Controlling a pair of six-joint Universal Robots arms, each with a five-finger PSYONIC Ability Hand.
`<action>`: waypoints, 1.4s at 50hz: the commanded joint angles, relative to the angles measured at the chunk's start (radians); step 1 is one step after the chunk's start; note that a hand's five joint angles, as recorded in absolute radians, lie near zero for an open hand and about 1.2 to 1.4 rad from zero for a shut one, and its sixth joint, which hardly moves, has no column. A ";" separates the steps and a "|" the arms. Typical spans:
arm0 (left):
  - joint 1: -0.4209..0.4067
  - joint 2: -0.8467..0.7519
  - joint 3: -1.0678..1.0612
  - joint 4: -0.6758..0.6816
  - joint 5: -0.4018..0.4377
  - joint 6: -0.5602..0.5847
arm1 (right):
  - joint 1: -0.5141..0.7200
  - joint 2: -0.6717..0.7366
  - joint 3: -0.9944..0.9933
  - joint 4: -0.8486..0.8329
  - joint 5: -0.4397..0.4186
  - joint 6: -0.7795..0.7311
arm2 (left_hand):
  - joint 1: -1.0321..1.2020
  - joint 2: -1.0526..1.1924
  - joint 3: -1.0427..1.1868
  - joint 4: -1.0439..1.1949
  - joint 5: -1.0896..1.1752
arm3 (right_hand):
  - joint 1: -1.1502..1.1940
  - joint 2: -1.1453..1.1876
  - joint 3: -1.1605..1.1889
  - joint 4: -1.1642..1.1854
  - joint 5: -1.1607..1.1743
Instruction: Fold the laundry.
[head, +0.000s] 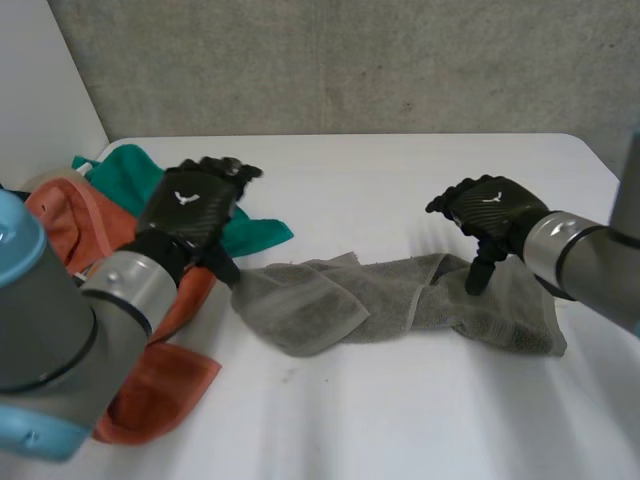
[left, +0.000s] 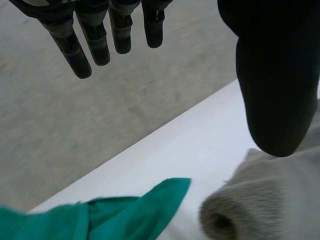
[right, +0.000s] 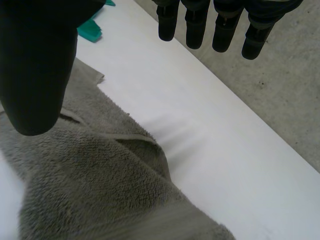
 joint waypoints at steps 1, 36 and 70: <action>-0.167 -0.071 -0.010 0.012 0.006 0.108 | -0.037 -0.032 0.011 0.098 0.006 -0.158 | 0.122 0.112 0.107 0.118 0.098 | -0.061 -0.041 -0.037 -0.040 -0.053; -0.190 -0.378 0.320 -0.107 -0.060 0.203 | -0.091 0.281 -0.262 -0.016 -0.076 -0.167 | 1.123 1.114 1.108 1.119 1.099 | -0.061 -0.041 -0.037 -0.040 -0.053; 0.084 -0.094 0.378 0.054 0.057 0.036 | 0.004 0.500 -0.668 -0.242 0.049 -0.060 | 1.088 1.078 1.073 1.084 1.064 | 1.161 1.181 1.185 1.182 1.169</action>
